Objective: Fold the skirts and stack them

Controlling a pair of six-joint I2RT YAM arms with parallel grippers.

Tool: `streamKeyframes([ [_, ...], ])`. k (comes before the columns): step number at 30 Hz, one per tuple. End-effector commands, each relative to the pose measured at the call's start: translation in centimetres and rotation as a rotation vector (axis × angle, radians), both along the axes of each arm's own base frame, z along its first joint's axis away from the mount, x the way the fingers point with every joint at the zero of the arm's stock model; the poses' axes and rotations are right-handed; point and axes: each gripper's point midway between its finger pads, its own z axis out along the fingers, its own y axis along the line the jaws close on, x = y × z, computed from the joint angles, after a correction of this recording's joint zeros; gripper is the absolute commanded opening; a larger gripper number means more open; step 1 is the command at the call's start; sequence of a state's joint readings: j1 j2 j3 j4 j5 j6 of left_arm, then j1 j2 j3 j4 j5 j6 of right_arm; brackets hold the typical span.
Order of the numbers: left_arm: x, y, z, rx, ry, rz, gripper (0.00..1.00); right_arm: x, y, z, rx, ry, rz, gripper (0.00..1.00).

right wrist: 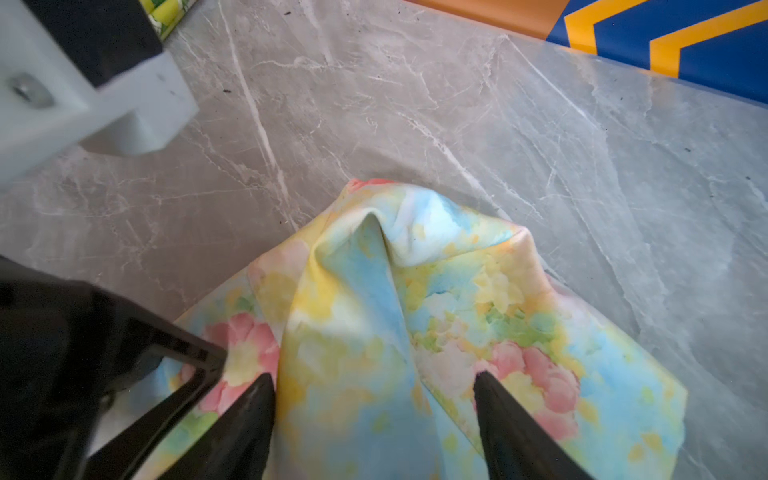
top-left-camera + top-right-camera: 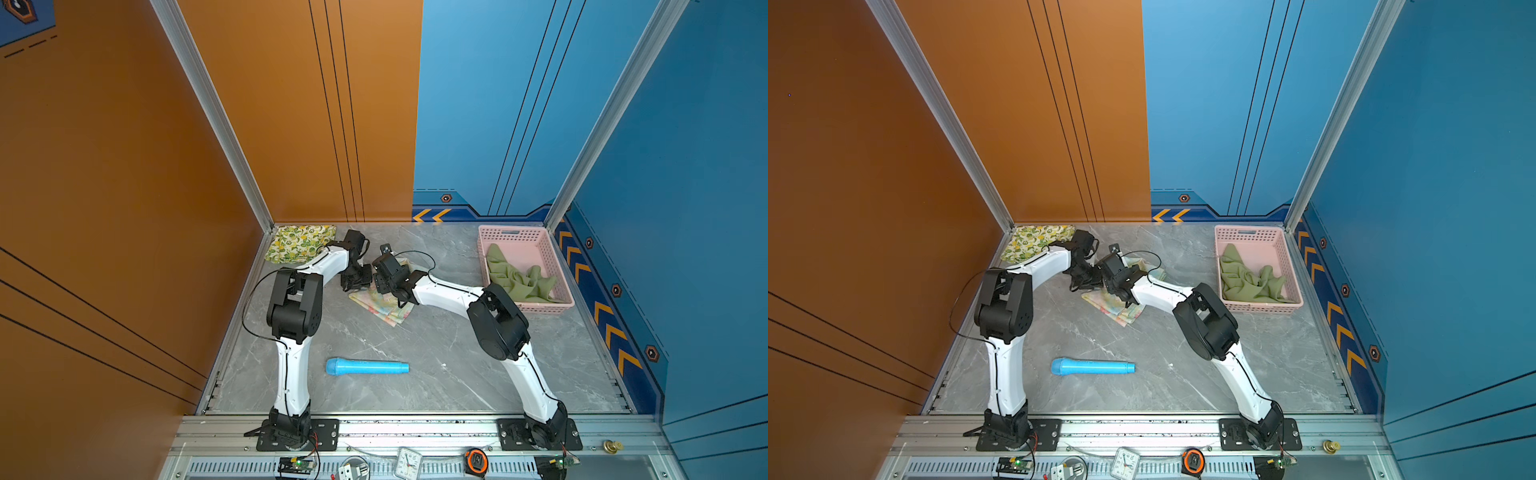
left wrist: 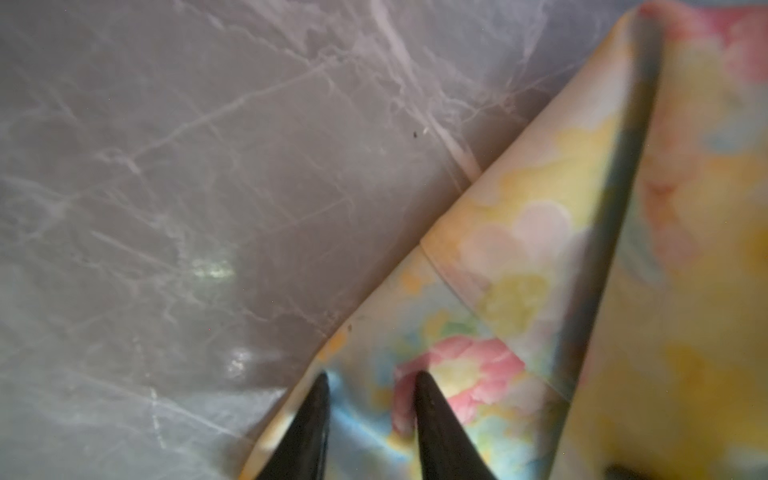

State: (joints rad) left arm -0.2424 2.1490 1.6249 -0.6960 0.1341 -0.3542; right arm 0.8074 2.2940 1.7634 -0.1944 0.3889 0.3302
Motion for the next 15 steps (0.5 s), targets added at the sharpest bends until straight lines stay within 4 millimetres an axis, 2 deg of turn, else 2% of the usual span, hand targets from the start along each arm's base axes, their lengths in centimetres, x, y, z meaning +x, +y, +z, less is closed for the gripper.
streamKeyframes([
  [1,-2.0,1.4,-3.5,0.063,0.107,0.000,0.25,0.6,-1.0,-0.8,-0.033,-0.015,-0.077,0.77],
  [5,-2.5,1.8,-4.2,0.080,0.128,0.000,0.14,1.4,-2.5,-0.7,-0.037,-0.022,-0.120,0.77],
  [8,-2.8,2.1,-4.6,0.089,0.143,0.001,0.10,1.7,-5.0,-0.7,-0.054,-0.012,-0.157,0.77],
  [12,-3.0,2.1,-5.2,0.088,0.157,0.001,0.05,1.5,-8.6,0.3,-0.059,-0.014,-0.199,0.77],
  [13,-3.1,2.0,-5.3,0.088,0.162,-0.001,0.05,2.3,-10.9,0.5,-0.051,-0.008,-0.233,0.77],
  [15,-3.1,1.9,-5.5,0.086,0.167,-0.003,0.05,2.3,-13.3,0.7,-0.050,0.002,-0.266,0.77],
])
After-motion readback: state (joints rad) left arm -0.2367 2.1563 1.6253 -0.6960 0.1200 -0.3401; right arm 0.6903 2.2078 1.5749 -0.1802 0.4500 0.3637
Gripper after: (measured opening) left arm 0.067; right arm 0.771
